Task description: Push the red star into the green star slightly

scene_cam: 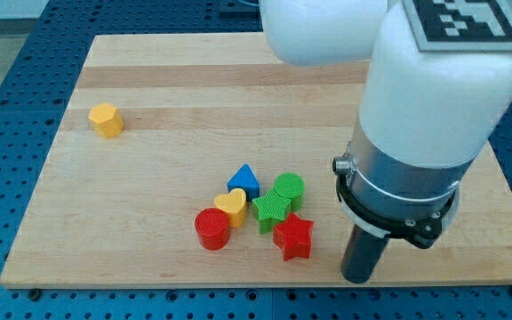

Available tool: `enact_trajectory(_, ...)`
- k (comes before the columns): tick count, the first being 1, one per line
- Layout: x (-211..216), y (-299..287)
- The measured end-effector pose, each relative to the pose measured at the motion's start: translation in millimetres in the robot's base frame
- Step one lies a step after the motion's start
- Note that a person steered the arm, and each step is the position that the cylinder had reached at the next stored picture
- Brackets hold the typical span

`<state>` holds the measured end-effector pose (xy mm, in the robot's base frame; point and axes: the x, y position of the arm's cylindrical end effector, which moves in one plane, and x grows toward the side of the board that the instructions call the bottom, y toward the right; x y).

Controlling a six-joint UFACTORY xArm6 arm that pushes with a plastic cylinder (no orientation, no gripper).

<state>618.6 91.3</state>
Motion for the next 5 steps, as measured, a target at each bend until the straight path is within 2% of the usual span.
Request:
enact_trajectory(3, -3, -22)
enact_trajectory(5, -37, -35)
